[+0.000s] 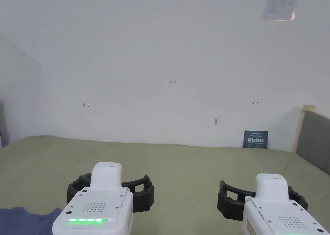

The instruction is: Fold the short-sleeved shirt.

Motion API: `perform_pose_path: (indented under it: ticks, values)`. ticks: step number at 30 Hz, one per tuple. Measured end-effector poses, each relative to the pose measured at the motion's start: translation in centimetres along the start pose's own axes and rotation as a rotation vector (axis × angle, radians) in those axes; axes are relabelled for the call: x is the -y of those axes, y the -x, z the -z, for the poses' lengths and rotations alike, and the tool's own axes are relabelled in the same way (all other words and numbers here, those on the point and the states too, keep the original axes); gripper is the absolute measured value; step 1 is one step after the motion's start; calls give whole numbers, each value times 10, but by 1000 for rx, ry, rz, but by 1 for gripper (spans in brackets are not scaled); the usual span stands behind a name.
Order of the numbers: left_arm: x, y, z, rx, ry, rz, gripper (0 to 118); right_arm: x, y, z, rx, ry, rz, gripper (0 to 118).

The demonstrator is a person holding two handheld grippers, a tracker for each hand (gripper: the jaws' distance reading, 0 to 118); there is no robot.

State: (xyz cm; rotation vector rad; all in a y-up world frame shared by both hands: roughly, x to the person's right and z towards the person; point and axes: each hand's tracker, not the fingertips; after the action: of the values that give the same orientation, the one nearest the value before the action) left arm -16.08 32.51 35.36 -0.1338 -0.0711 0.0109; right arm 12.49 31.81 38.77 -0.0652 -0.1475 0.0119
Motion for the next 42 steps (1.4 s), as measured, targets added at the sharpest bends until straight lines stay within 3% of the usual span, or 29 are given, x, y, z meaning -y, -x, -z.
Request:
perform_pose_path:
  ticks: [32, 33, 34, 35, 36, 37, 38, 42]
  values:
    - [-10, 1, -8, -6, -1, 29, 118, -4, 10, 2, -12, 37, -15, 114]
    - [-10, 0, -8, -5, 0, 33, 117, -4, 11, 2, -7, 45, -18, 109]
    - [-9, 0, -8, -11, -5, 39, 103, -4, 12, 2, -5, 54, -20, 88]
    - [-8, -1, -8, -17, -14, 46, 76, -4, 13, 2, -4, 55, -17, 60]
    - [-8, -2, -6, -26, -14, 51, 40, -3, 13, 4, 2, 57, -19, 25]
    - [-7, -2, -4, -24, -11, 44, 12, -1, 14, 5, 28, 50, -17, 0]
    - [-6, 0, -3, -25, -11, 32, 12, -1, 14, 3, 80, 17, 4, 0]
    - [-4, 2, -2, -13, 7, 31, 12, -2, 11, 5, 40, 45, 8, 0]
